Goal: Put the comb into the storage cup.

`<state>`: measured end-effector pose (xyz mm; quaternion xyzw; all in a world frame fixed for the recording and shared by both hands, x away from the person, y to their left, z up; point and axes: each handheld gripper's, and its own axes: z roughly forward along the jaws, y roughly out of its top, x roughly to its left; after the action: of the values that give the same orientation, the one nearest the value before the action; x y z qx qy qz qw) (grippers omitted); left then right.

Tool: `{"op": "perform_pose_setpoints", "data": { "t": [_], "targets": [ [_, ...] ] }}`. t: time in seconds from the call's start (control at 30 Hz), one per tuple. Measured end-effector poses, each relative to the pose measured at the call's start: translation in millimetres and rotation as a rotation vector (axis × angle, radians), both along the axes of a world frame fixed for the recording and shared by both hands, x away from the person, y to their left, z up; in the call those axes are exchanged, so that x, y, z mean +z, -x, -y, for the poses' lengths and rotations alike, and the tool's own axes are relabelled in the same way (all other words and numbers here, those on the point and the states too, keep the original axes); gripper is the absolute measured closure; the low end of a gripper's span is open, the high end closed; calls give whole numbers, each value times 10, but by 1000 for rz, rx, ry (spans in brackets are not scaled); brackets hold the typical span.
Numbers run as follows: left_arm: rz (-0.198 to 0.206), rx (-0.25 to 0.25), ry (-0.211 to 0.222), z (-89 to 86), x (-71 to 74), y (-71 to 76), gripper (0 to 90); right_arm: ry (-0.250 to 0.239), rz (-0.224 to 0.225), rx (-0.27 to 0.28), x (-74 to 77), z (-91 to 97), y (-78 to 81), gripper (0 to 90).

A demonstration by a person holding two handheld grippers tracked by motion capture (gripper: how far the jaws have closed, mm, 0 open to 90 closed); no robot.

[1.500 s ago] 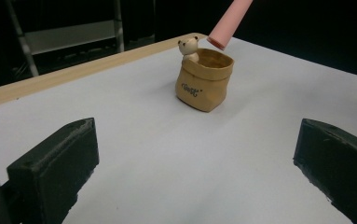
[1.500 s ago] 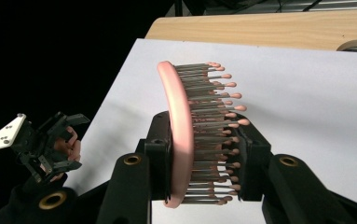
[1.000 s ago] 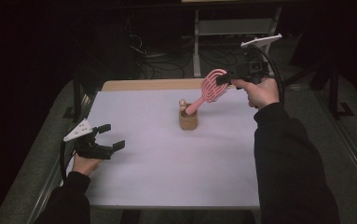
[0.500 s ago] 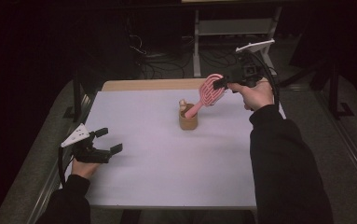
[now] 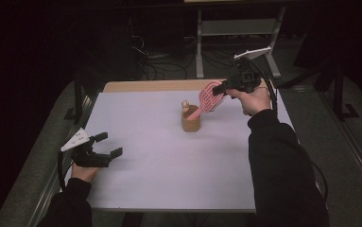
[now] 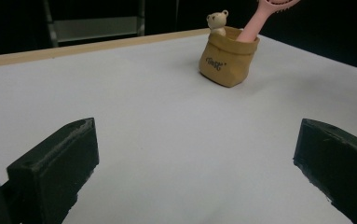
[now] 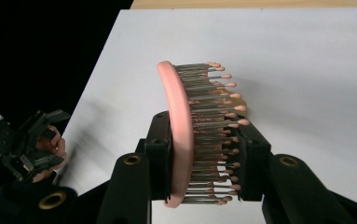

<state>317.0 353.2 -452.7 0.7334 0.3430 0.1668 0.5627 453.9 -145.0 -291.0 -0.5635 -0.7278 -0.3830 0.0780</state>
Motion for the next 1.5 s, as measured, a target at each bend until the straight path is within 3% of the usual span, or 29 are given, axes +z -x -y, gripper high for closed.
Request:
{"op": "perform_pose_setpoints", "data": {
  "t": [0.6,0.8,1.07,1.23,1.33,1.43,1.5],
  "targets": [
    [-21,-4,-6,-32,-34,5,0,-35,-33,-27,-154,11,-75,615],
    [-22,-6,-9,-34,-38,8,0,-84,-32,-15,-170,63,-94,563],
    [-17,-1,-1,-33,-34,6,0,-64,-7,8,-226,139,-63,415],
    [-12,1,18,-38,-19,10,0,-55,56,41,-241,177,-17,247],
    [-12,-1,21,-37,-17,14,0,-19,94,45,-234,192,10,128],
    [-14,-6,18,-33,-20,13,0,-13,90,56,-252,229,27,8],
    [-14,-6,17,-30,-20,14,0,-3,97,67,-260,257,43,0]
  ]
}}
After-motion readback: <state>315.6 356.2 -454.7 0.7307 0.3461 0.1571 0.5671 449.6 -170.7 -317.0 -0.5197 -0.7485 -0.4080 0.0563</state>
